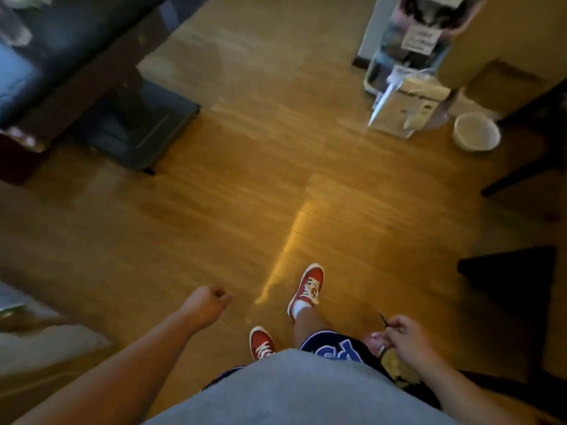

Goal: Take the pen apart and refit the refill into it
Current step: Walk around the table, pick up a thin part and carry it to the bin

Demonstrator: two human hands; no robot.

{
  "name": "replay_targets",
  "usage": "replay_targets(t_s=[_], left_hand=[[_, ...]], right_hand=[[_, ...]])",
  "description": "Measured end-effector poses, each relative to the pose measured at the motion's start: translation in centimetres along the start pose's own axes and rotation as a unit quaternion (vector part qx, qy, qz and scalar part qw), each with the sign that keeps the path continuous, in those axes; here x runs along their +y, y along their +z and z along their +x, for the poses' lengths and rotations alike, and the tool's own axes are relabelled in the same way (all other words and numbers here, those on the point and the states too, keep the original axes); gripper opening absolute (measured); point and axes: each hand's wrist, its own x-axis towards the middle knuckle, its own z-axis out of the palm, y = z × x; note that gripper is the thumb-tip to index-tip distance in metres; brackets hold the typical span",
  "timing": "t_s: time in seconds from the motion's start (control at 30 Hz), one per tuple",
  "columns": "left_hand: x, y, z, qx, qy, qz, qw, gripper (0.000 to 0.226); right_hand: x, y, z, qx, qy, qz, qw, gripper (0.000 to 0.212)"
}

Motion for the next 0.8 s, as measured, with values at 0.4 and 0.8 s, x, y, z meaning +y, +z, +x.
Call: replay_targets(t_s=[0.4, 0.8], left_hand=[[19.1, -4.5, 11.8, -0.064, 0.047, 0.107, 0.991, 0.024], [28.7, -13.5, 24.1, -0.081, -0.019, 0.160, 0.984, 0.027]], right_hand=[[-6.3, -7.7, 11.3, 0.000, 0.089, 0.104, 0.991, 0.018], [-26.5, -17.0, 22.5, 0.018, -0.016, 0.142, 0.990, 0.020]])
